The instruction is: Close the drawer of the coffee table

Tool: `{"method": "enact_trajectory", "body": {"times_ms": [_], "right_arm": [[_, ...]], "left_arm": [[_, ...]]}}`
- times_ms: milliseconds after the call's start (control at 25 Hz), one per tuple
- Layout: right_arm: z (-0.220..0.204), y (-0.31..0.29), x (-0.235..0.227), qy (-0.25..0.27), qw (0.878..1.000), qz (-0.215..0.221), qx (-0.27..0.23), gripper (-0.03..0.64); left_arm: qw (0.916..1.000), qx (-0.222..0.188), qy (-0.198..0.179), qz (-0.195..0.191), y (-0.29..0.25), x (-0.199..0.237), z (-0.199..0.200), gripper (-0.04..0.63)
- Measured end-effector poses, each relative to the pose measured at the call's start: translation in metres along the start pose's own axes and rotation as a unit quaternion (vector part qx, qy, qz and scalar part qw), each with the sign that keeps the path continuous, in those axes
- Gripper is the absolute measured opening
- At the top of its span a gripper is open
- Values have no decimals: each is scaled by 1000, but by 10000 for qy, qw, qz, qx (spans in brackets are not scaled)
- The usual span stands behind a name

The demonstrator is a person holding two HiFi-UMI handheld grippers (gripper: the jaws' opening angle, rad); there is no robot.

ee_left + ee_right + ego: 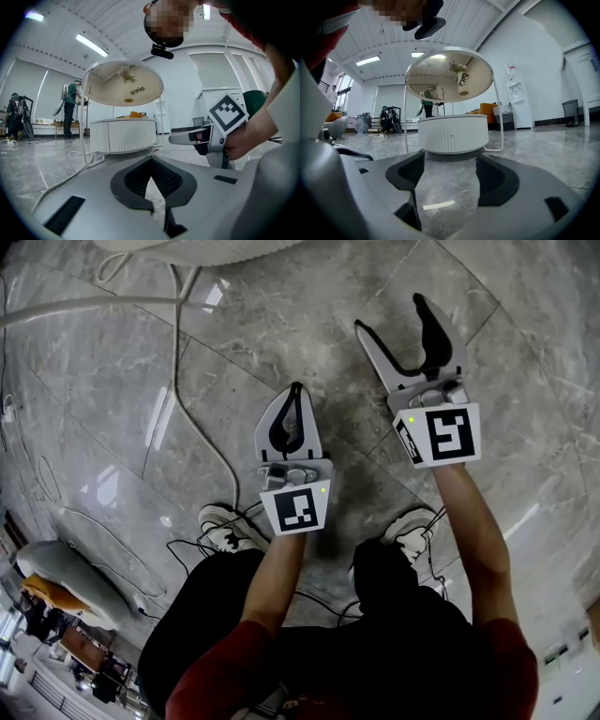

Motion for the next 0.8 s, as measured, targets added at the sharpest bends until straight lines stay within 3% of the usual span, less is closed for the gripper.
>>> {"method": "enact_trajectory", "body": {"times_ms": [520,800], "right_arm": [[-39,94,-10,-224,9974,-587,341,327],[-47,108,-12,-391,9959,-708,410,327]], "left_arm": [[9999,-45,-65,-133,-1,-3,8,12],[9998,-101,-73,-150,-1,-5,10,12]]}}
Point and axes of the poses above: the fingertips, and each gripper's own axes: y backward along the fingers, x to its left, z out of its top, the point moved 2 cm from there along y, backward along the fingers, and after that the axes turned 10 degrees about x, right-handed, at the moved point
